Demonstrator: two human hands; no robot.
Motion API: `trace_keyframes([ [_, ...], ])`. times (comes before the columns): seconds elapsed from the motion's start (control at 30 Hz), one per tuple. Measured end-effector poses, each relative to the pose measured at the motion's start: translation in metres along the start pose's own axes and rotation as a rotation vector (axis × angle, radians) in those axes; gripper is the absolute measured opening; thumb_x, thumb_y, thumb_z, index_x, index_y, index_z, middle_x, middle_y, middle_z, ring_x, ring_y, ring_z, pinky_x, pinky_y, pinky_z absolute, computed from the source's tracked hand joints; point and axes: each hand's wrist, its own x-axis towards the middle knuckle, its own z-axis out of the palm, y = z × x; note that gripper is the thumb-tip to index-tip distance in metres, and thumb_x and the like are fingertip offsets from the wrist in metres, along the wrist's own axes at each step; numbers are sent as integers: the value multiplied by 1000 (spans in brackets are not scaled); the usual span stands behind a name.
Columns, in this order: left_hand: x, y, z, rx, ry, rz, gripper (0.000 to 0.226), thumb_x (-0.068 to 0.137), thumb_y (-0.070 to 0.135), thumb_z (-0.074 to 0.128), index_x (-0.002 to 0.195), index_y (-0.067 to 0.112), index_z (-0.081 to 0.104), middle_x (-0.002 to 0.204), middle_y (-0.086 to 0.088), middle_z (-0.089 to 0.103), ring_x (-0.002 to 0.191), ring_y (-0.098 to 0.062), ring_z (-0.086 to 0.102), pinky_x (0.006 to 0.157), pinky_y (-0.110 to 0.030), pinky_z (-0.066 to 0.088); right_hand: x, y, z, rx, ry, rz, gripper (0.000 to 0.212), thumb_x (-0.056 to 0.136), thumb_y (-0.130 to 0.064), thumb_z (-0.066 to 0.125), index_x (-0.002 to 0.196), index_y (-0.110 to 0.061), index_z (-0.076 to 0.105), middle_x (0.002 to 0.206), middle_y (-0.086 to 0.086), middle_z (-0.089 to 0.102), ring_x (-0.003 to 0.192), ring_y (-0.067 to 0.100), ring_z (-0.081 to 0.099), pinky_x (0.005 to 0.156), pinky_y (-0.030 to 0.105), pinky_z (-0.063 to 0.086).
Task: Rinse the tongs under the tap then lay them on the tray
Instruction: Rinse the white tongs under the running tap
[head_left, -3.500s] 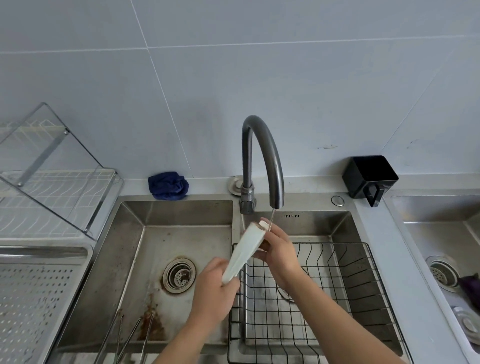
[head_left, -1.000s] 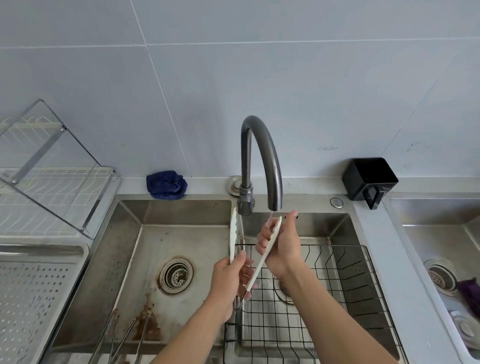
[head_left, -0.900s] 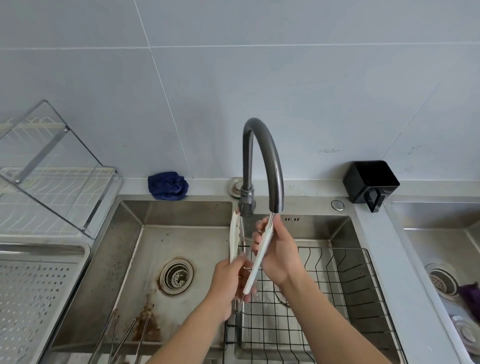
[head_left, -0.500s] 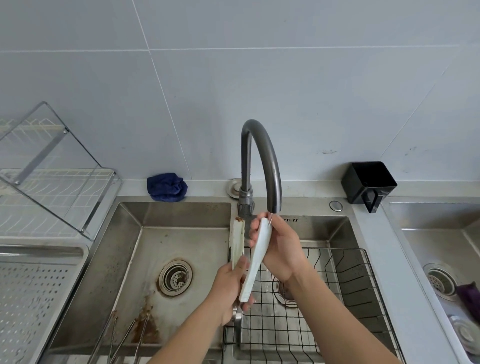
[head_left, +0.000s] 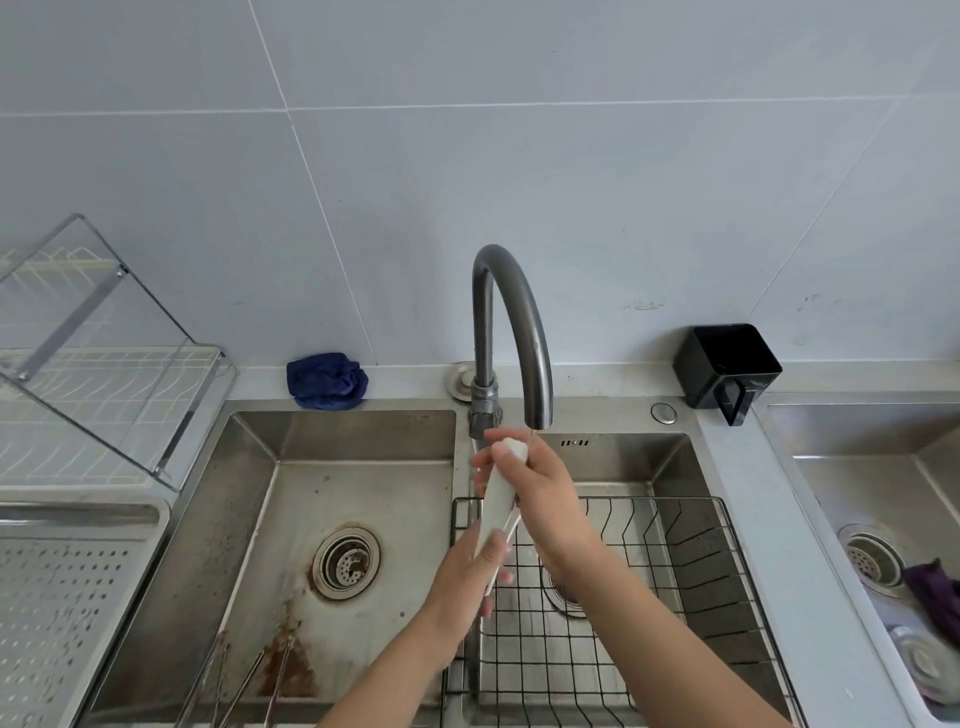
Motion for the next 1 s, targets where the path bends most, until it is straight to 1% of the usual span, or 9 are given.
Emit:
trace_keyframes([
  [0.1,-1,0,-7,-35,30,-55,62,72,61,81,121,26,64,75,3,67,60,-8,58,43,-24,38,-1,2,-12,-102,139,-56,24,99,-39,58,106,-22,73,96,-2,77,88,9,71,74,26,60],
  [0.17,3,-1,-14,-134,81,-107,36,90,26,74,124,22,64,86,-8,69,63,-17,63,41,-27,40,1,7,-29,-56,387,-21,21,102,-29,59,101,-15,73,87,0,76,77,14,68,61,24,56],
  [0.23,3,-1,-20,-209,92,-123,31,94,14,65,122,26,67,94,-17,69,66,-24,67,42,-29,44,4,19,-42,-144,493,98,18,103,-23,58,112,-13,69,96,3,73,79,17,65,60,27,54],
  [0.3,1,0,-23,-249,83,-122,33,92,10,64,120,26,69,94,-18,70,69,-29,68,47,-32,50,5,32,-41,-234,322,215,22,104,-29,57,122,-17,63,108,3,72,88,19,69,68,32,60],
  [0.4,-2,1,-24,-235,75,-133,39,82,13,64,118,24,72,92,-16,68,69,-29,68,49,-34,53,7,44,-26,-182,130,233,20,107,-32,53,111,-18,67,100,6,77,83,20,76,69,36,64],
  [0.5,-4,3,-23,-67,117,-141,50,68,25,64,117,23,70,88,-12,66,67,-19,65,43,-30,49,14,49,-18,-161,244,210,30,109,-30,48,101,-10,69,89,16,75,71,23,74,57,33,60],
  [0.63,-5,6,-28,133,163,-114,34,65,29,62,96,20,72,75,-6,61,63,-14,60,40,-26,43,20,53,-14,-148,311,215,35,108,-25,49,92,2,65,73,14,65,65,27,70,53,36,60],
  [0.77,-6,10,-32,254,183,-77,28,67,28,58,89,17,71,70,-3,59,61,-16,56,41,-26,42,23,57,-13,-75,221,279,14,97,-4,57,96,6,67,74,9,74,69,26,75,65,42,65],
  [1.0,-5,18,-35,336,179,-53,40,65,33,58,91,6,71,62,1,53,60,-16,51,50,-32,36,28,56,-16,-149,295,262,23,103,-9,51,91,-4,71,80,16,73,67,26,76,56,36,63],
])
